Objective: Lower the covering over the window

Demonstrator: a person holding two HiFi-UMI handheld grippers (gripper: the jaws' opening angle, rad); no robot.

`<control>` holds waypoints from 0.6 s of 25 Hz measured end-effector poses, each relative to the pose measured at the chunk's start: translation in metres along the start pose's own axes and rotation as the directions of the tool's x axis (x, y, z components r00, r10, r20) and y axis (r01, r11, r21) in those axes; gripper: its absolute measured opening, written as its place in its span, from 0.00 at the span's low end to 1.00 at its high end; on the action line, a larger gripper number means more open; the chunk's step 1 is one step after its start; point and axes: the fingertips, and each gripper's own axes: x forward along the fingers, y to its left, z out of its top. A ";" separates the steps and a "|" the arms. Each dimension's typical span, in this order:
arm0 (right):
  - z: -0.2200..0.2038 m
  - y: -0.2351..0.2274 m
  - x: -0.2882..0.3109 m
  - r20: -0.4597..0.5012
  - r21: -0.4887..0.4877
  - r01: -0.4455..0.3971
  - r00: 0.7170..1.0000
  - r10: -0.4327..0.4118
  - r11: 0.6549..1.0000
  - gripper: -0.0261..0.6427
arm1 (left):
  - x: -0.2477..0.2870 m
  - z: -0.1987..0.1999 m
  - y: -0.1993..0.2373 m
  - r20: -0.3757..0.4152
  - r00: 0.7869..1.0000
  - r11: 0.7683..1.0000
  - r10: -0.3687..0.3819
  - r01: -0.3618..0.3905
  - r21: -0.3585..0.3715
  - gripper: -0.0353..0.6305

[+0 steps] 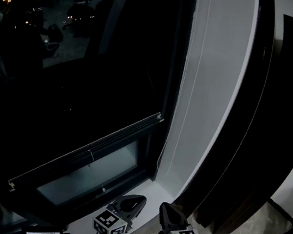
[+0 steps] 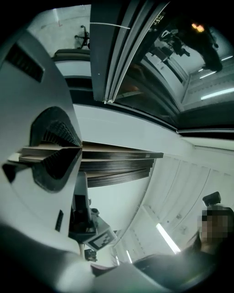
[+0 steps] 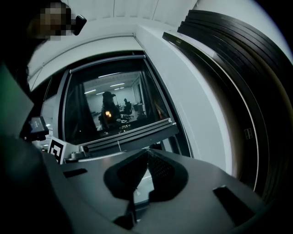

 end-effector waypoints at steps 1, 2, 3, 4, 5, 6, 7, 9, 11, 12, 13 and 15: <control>0.004 -0.003 0.009 0.002 -0.006 0.005 1.000 -0.005 1.000 0.05 | 0.004 0.009 0.006 -0.003 1.000 1.000 0.000 0.000 0.002 0.05; 0.008 -0.004 0.015 0.001 -0.012 0.008 1.000 -0.007 1.000 0.05 | 0.006 0.017 0.010 -0.007 1.000 1.000 -0.001 0.001 0.004 0.05; 0.012 -0.003 0.019 -0.002 -0.020 0.010 1.000 -0.010 1.000 0.05 | 0.007 0.022 0.012 -0.010 1.000 1.000 -0.003 0.003 0.004 0.05; 0.017 -0.001 0.022 -0.004 -0.032 0.014 1.000 -0.014 0.999 0.05 | 0.007 0.026 0.014 -0.012 1.000 1.000 -0.007 0.007 0.003 0.05; 0.022 0.000 0.025 -0.006 -0.047 0.020 1.000 -0.020 0.999 0.05 | 0.008 0.029 0.016 -0.013 1.000 1.000 -0.011 0.011 0.002 0.05; 0.026 0.001 0.029 -0.007 -0.063 0.027 1.000 -0.028 0.998 0.05 | 0.009 0.031 0.019 -0.013 1.000 1.000 -0.015 0.015 0.001 0.05; 0.031 0.000 0.034 -0.008 -0.077 0.034 0.999 -0.035 0.996 0.05 | 0.011 0.032 0.023 -0.014 1.000 1.000 -0.019 0.019 -0.001 0.05; 0.042 -0.004 0.047 -0.010 -0.092 0.043 0.999 -0.044 0.995 0.05 | 0.017 0.033 0.033 -0.015 0.999 1.000 -0.030 0.030 -0.004 0.05; 0.049 -0.013 0.059 0.000 -0.102 0.050 0.999 -0.051 0.993 0.05 | 0.023 0.032 0.040 -0.023 0.999 0.999 -0.045 0.044 -0.006 0.05; 0.053 -0.020 0.066 0.007 -0.109 0.054 0.999 -0.054 0.993 0.05 | 0.026 0.031 0.042 -0.027 0.998 0.999 -0.051 0.050 -0.006 0.05; 0.058 -0.026 0.072 0.013 -0.117 0.056 0.998 -0.055 0.992 0.05 | 0.029 0.029 0.044 -0.031 0.998 0.998 -0.055 0.054 -0.007 0.05; 0.070 -0.036 0.087 0.020 -0.138 0.054 0.998 -0.051 0.989 0.05 | 0.035 0.026 0.049 -0.036 0.998 0.998 -0.054 0.054 -0.011 0.05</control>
